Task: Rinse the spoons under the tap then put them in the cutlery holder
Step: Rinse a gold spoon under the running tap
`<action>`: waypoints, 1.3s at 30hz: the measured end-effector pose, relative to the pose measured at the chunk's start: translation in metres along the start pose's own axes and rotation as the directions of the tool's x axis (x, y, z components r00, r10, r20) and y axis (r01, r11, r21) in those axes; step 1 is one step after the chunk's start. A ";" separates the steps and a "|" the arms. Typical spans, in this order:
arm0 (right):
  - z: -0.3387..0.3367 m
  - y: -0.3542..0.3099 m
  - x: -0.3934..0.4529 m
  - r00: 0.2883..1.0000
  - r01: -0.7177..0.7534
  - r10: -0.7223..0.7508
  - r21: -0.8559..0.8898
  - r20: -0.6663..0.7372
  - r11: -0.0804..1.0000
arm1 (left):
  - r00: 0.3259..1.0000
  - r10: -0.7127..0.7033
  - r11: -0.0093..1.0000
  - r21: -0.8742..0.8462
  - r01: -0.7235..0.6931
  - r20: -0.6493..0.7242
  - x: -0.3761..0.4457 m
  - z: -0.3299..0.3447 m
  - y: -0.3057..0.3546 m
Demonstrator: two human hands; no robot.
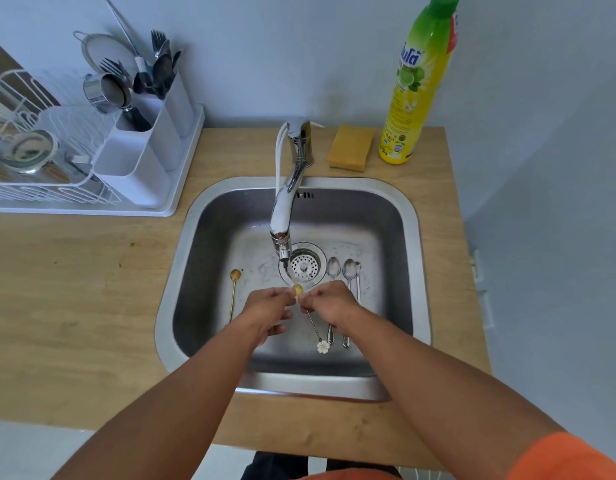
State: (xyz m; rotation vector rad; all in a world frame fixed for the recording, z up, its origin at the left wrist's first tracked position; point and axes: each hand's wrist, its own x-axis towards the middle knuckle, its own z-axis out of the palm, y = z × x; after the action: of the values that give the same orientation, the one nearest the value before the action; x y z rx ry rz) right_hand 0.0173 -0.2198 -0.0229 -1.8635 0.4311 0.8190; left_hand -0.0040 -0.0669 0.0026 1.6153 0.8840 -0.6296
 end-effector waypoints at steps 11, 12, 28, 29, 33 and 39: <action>-0.005 -0.001 -0.002 0.996 0.075 -0.077 -0.043 -0.034 0.996 | 0.982 0.102 0.982 -0.145 -0.125 -0.159 0.007 0.024 -0.007; -0.005 -0.002 -0.002 0.996 0.082 -0.084 -0.049 -0.038 0.995 | 0.982 0.105 0.980 -0.154 -0.129 -0.157 0.008 0.025 -0.009; -0.007 -0.011 -0.007 0.984 0.170 -0.174 -0.115 -0.028 0.979 | 0.991 0.011 0.913 -0.404 -0.064 -0.132 0.006 0.029 -0.007; -0.008 -0.010 -0.007 0.984 0.170 -0.174 -0.120 -0.026 0.978 | 0.991 0.025 0.922 -0.380 -0.075 -0.134 0.006 0.029 -0.009; -0.008 -0.006 -0.008 0.984 0.174 -0.178 -0.142 -0.019 0.974 | 0.991 0.044 0.945 -0.317 -0.083 -0.128 0.007 0.028 -0.015; -0.011 -0.003 -0.009 0.984 0.172 -0.177 -0.134 -0.026 0.976 | 0.990 0.011 0.935 -0.349 -0.061 -0.143 0.003 0.032 -0.012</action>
State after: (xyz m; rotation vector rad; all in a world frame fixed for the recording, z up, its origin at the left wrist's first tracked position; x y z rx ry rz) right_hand 0.0163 -0.2293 -0.0118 -2.0090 0.2365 0.7082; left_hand -0.0104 -0.0959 -0.0139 1.3560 1.0051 -0.3108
